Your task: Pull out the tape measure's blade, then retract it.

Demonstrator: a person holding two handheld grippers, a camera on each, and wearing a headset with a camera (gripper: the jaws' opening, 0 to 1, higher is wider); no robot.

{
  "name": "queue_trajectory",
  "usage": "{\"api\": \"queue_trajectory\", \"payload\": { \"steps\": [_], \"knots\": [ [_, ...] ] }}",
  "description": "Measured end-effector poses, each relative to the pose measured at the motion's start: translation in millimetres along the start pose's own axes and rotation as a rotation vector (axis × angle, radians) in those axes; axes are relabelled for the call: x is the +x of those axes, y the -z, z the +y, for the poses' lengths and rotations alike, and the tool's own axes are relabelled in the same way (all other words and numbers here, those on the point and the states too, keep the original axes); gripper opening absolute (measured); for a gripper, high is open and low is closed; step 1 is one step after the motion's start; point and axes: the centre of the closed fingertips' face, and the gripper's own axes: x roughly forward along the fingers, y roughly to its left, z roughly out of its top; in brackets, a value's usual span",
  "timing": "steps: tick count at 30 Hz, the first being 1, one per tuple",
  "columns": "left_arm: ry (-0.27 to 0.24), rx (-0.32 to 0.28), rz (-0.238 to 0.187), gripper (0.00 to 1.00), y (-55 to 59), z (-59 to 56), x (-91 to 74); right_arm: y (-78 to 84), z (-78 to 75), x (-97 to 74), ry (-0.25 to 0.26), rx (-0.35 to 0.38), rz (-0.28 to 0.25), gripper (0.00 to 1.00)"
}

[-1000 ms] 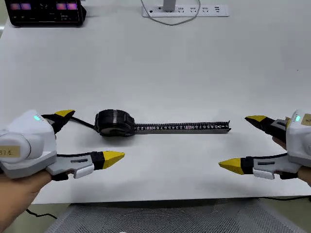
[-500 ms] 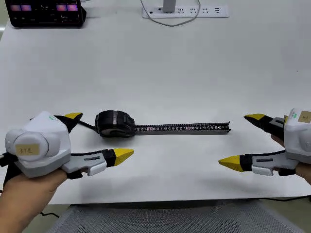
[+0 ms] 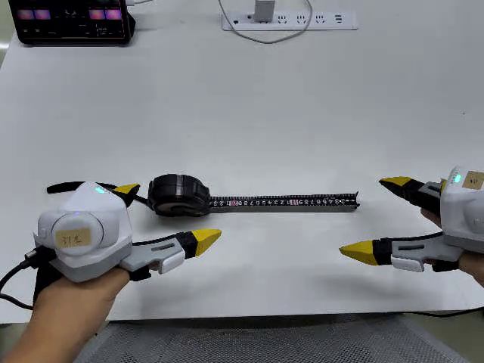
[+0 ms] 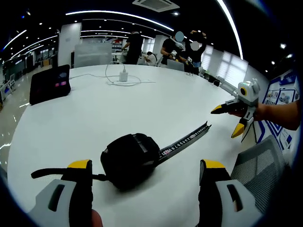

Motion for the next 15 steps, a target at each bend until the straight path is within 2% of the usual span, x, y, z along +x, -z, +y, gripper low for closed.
{"api": "queue_trajectory", "payload": {
  "steps": [15],
  "knots": [
    [-0.017, -0.05, -0.009, 0.92, 2.4, -2.6, 9.1, 1.8, -3.6, 1.8, 0.002, 0.0, 0.001, 0.83]
  ]
}}
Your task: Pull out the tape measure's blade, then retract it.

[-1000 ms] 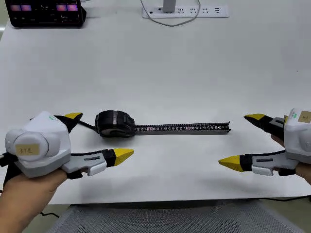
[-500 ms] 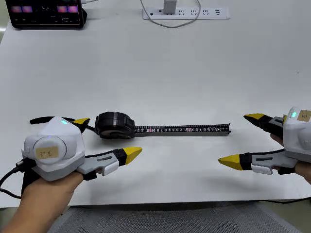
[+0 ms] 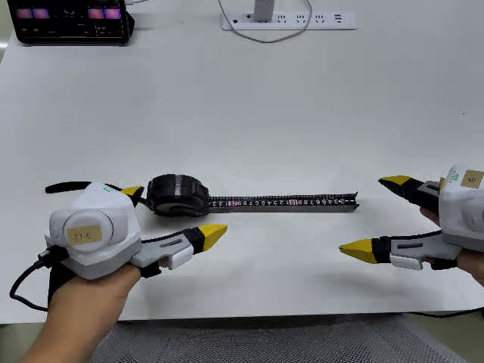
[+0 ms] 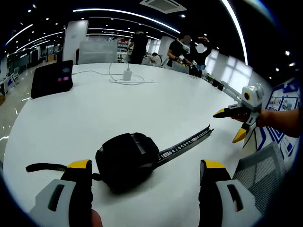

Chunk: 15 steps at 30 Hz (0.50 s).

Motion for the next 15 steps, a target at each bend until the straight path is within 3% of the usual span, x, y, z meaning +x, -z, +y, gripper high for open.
{"api": "queue_trajectory", "payload": {
  "steps": [15],
  "knots": [
    [-0.005, -0.009, 0.009, 0.9, 3.4, -3.6, 3.9, 0.8, 0.7, -0.4, 0.002, -0.001, 0.0, 0.82]
  ]
}}
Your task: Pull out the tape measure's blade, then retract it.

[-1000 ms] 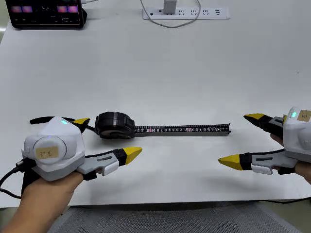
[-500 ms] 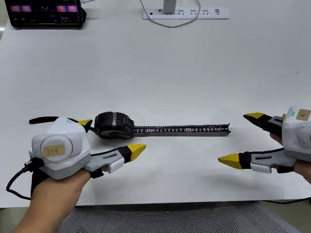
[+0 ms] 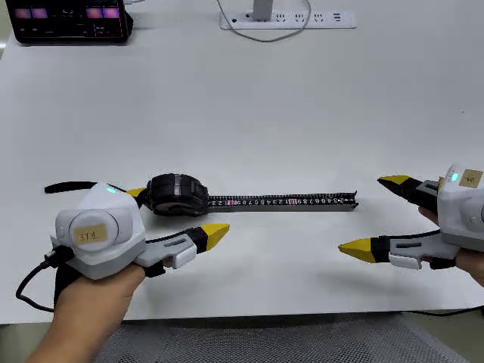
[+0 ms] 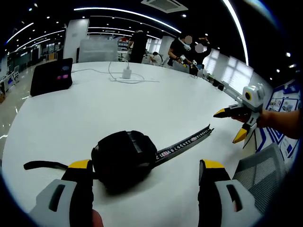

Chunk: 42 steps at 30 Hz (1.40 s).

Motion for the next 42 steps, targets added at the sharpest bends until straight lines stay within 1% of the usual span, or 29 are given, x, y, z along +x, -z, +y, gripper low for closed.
{"api": "queue_trajectory", "payload": {
  "steps": [6, 10, 12, 13, 14, 16, 17, 18, 19, 21, 23, 25, 29, 31, 35, 40, 42],
  "knots": [
    [-0.017, -0.021, -0.008, 0.91, 0.2, 3.6, 3.2, -0.3, -1.1, -0.2, 0.001, -0.003, -0.001, 0.81],
    [-0.031, -0.04, -0.016, 0.92, -0.9, 3.7, 5.0, 0.2, -1.8, -0.6, -0.005, -0.006, 0.001, 0.79],
    [-0.047, -0.048, -0.018, 0.92, -1.4, 4.3, 5.9, 0.5, -2.8, -0.8, -0.007, -0.011, 0.003, 0.78],
    [-0.054, -0.067, -0.026, 0.92, -2.6, 4.3, 6.5, 0.6, -3.1, -0.9, -0.01, -0.012, 0.004, 0.78],
    [-0.059, -0.068, -0.026, 0.91, -2.7, 4.9, 6.8, 0.4, -3.6, -1.0, -0.011, -0.017, 0.005, 0.77],
    [-0.075, -0.061, -0.017, 0.89, -2.3, 7.5, 7.9, 0.3, -5.1, -1.3, -0.015, -0.027, 0.011, 0.76],
    [-0.083, -0.07, -0.019, 0.87, -2.6, 8.9, 8.1, 0.1, -5.9, -1.4, -0.016, -0.03, 0.012, 0.75],
    [-0.087, -0.084, -0.022, 0.86, -3.5, 9.6, 8.6, -0.2, -7.0, -1.7, -0.02, -0.034, 0.014, 0.73],
    [-0.088, -0.084, -0.021, 0.86, -3.8, 9.7, 9.2, -0.5, -7.5, -1.9, -0.023, -0.035, 0.015, 0.71],
    [-0.107, -0.079, -0.015, 0.84, -3.2, 11.4, 10.9, -1.3, -9.3, -2.2, -0.029, -0.04, 0.018, 0.67],
    [-0.114, -0.087, -0.02, 0.84, -3.6, 11.5, 11.7, -1.8, -10.8, -2.1, -0.033, -0.046, 0.023, 0.65],
    [-0.138, -0.096, -0.023, 0.82, -4.0, 14.3, 11.6, -2.1, -12.5, -1.9, -0.034, -0.054, 0.026, 0.64],
    [-0.156, -0.091, -0.019, 0.79, -3.5, 15.9, 13.4, -1.2, -16.0, -1.6, -0.042, -0.067, 0.037, 0.62],
    [-0.172, -0.089, -0.019, 0.77, -3.3, 18.8, 12.7, -1.0, -16.8, -1.5, -0.047, -0.07, 0.043, 0.61],
    [-0.192, -0.102, -0.023, 0.71, -3.6, 21.7, 12.7, 0.2, -19.7, -1.9, -0.051, -0.078, 0.049, 0.59],
    [-0.221, -0.126, -0.029, 0.71, -3.9, 22.0, 14.0, 1.9, -22.4, 0.1, -0.062, -0.096, 0.065, 0.57],
    [-0.226, -0.127, -0.027, 0.7, -3.8, 22.8, 14.4, 2.4, -23.2, 1.0, -0.066, -0.104, 0.07, 0.56]
  ]
}}
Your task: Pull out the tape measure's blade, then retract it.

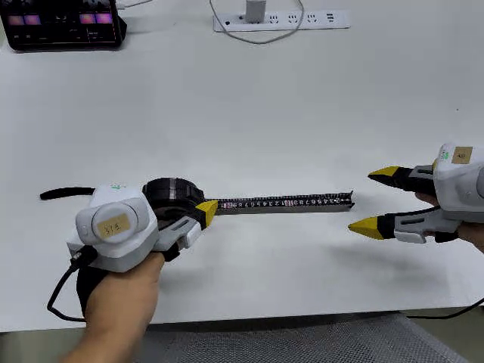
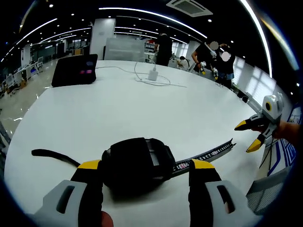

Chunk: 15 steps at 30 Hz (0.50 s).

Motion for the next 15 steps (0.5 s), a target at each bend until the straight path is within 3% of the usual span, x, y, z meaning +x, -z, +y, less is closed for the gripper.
{"api": "queue_trajectory", "payload": {
  "steps": [15],
  "knots": [
    [-0.048, -0.038, 0.005, 0.65, 1.9, 7.8, 5.6, -2.9, -6.7, 5.1, -0.025, -0.03, 0.021, 0.53]
  ]
}}
